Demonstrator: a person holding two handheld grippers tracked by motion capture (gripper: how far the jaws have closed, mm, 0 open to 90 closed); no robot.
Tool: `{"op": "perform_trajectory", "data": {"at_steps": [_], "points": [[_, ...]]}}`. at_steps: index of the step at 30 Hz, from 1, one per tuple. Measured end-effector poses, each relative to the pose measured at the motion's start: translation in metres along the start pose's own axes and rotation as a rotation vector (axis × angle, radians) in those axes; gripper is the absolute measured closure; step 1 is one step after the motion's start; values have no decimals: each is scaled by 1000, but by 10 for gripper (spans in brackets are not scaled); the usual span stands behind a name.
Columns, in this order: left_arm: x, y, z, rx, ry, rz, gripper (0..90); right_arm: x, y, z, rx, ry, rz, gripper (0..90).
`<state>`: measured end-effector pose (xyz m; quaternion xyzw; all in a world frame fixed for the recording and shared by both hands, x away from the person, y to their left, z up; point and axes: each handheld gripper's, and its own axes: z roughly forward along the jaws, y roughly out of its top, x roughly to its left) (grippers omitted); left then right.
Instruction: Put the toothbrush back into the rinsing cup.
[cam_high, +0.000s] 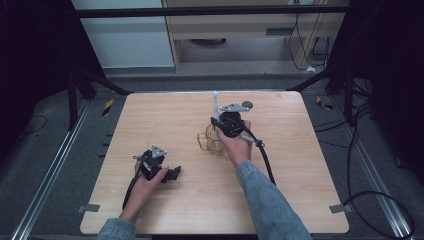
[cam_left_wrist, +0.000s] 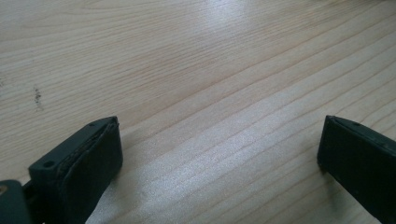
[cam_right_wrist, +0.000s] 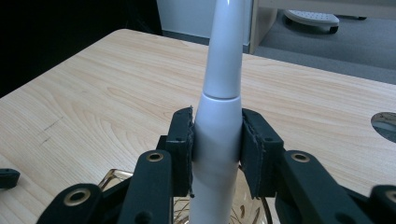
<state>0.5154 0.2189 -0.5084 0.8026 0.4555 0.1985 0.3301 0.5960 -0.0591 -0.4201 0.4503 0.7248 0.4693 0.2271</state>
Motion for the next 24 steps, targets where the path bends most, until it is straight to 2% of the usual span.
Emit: {"op": "perform_trajectory", "data": {"at_steps": [24], "points": [[0, 0, 0, 0, 0, 1, 0, -3, 0, -1, 8, 5, 11, 652]]}}
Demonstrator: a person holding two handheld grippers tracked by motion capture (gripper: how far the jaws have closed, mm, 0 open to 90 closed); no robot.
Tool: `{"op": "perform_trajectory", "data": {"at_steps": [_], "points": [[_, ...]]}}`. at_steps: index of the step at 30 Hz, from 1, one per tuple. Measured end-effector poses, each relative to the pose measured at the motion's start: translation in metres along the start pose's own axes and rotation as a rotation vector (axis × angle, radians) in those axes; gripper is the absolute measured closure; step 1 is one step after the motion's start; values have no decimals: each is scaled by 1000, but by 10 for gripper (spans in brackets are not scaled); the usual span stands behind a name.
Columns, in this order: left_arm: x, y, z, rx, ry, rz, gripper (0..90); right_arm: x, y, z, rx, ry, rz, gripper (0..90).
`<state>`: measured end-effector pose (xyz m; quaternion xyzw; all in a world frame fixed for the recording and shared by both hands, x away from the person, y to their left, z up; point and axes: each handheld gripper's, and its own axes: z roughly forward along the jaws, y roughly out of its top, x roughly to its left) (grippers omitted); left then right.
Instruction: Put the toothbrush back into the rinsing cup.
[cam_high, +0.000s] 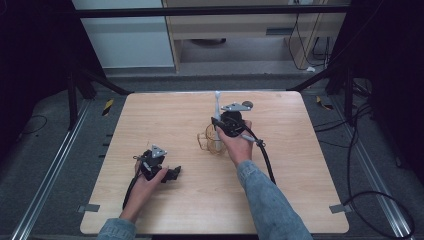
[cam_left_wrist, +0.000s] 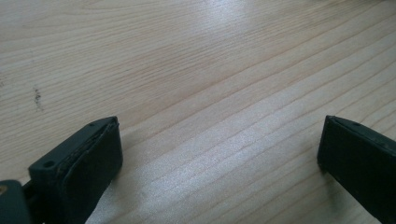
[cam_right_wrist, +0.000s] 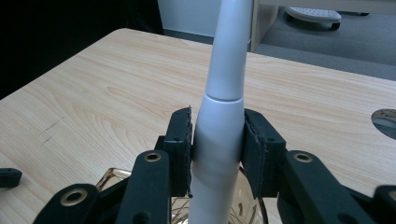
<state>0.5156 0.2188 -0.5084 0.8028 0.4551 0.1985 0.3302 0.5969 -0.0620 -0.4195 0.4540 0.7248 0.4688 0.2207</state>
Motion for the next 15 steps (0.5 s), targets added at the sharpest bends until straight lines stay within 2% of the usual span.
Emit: {"op": "perform_trajectory", "data": {"at_steps": [15], "points": [[0, 0, 0, 2, 0, 2, 0, -3, -1, -3, 7, 2, 8, 626]]}}
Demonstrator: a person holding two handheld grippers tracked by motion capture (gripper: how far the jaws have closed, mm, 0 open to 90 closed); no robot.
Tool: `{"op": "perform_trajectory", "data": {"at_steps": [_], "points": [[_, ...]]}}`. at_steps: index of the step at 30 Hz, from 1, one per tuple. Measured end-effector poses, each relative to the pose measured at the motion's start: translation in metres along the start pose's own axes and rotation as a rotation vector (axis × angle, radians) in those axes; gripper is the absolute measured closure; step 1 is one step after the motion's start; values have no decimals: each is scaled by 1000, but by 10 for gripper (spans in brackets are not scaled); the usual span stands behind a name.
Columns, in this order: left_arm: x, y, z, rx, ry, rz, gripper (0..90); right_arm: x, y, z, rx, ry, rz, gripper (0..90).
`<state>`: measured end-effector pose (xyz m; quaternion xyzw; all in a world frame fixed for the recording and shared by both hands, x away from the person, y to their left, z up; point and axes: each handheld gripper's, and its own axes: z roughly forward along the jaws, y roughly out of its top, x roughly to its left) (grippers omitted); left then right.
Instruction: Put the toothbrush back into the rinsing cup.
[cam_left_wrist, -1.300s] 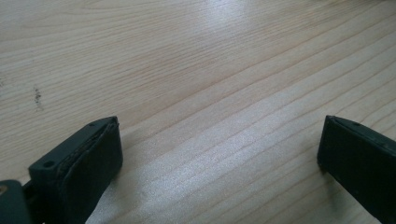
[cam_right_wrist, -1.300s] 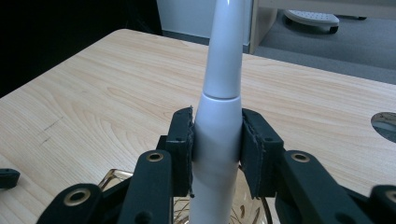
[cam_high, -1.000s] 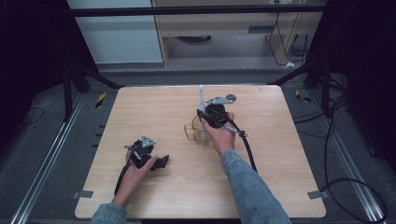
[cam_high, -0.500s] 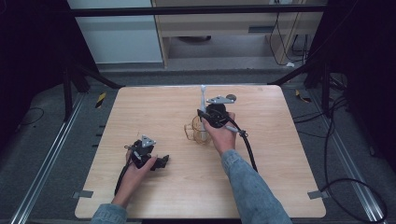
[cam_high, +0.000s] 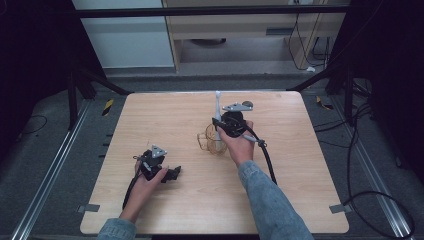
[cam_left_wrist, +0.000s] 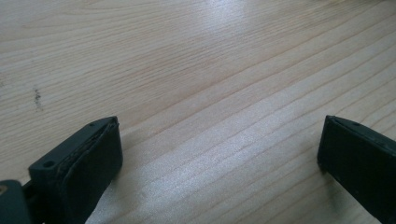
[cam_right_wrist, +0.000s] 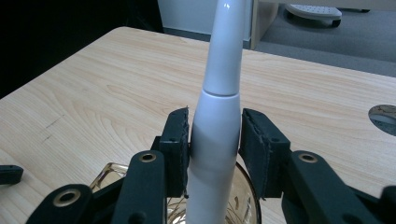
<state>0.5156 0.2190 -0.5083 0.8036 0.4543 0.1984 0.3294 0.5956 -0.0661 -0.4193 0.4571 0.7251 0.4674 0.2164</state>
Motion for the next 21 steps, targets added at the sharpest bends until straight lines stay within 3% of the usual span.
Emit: {"op": "perform_trajectory", "data": {"at_steps": [21], "points": [[0, 0, 0, 0, 0, 0, 0, -2, 1, -14, 7, -5, -20, 565]]}}
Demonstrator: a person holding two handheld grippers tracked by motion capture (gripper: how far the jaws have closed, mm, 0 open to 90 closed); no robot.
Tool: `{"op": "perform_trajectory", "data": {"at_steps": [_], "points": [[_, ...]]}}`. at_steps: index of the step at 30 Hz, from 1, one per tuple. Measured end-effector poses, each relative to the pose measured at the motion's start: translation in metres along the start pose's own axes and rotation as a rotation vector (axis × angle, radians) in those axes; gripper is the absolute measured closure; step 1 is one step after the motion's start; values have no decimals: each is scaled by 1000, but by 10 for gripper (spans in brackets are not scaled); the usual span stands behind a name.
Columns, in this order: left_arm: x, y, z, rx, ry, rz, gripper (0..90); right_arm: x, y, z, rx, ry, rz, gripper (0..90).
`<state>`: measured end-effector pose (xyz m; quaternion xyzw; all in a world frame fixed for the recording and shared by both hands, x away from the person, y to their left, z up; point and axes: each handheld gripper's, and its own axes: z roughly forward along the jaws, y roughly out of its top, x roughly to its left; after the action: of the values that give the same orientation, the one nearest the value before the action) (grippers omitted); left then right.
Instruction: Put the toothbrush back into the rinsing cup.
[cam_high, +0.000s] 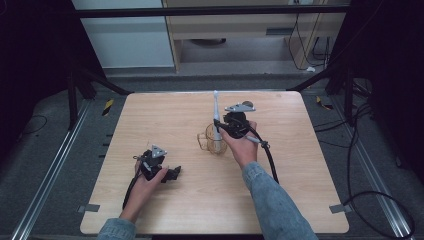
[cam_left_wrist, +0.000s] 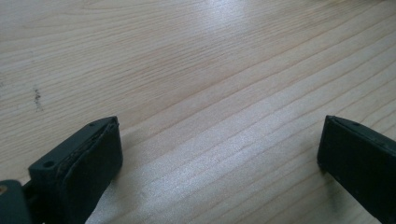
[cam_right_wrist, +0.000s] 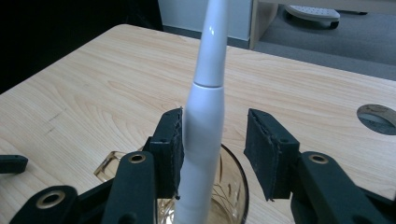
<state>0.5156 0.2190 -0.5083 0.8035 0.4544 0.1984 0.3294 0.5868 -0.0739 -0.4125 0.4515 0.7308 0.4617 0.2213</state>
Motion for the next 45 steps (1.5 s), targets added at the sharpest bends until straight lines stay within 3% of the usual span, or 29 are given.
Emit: {"op": "perform_trajectory", "data": {"at_steps": [29, 34, 39, 45], "points": [[0, 0, 0, 0, 0, 0, 0, -11, 7, -28, 3, -13, -39, 508], [0, 0, 0, 0, 0, 0, 0, -14, 8, -33, -5, -16, -44, 444], [0, 0, 0, 0, 0, 0, 0, -20, 10, -37, -8, -30, -10, 319], [0, 0, 0, 0, 0, 0, 0, -29, 15, -39, 10, -24, -29, 191]]}}
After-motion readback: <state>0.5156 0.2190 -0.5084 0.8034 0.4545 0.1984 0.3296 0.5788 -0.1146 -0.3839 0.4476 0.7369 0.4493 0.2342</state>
